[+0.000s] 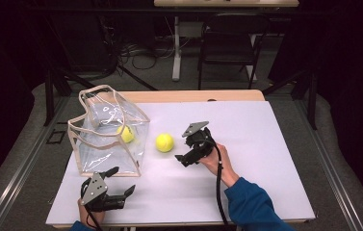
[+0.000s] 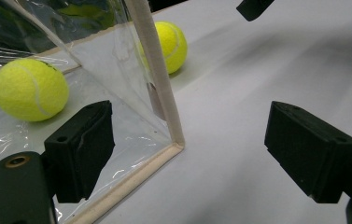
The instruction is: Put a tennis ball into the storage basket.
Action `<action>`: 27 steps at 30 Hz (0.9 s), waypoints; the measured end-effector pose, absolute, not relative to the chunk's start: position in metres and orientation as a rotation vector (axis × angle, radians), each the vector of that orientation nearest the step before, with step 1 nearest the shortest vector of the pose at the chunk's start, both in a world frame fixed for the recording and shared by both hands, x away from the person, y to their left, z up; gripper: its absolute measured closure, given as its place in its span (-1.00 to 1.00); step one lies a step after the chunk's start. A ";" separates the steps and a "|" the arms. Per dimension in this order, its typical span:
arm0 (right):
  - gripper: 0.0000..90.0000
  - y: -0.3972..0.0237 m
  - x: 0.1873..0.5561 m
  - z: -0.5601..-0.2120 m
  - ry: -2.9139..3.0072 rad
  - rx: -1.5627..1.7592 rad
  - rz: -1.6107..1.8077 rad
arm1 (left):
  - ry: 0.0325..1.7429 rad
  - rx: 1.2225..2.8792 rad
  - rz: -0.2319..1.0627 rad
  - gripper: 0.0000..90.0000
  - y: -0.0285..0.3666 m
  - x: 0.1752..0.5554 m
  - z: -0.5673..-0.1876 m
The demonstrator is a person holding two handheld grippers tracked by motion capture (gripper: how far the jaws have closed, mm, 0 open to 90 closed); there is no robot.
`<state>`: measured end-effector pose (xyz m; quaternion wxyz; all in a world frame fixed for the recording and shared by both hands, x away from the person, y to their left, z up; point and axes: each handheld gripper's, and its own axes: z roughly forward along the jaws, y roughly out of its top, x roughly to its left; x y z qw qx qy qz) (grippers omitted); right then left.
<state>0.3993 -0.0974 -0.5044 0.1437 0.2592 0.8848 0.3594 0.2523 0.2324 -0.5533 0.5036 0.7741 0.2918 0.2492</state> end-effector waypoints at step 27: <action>-1.00 -0.067 0.426 -0.503 2.595 0.745 1.032 | 0.708 1.873 0.596 -0.65 0.233 0.253 -0.554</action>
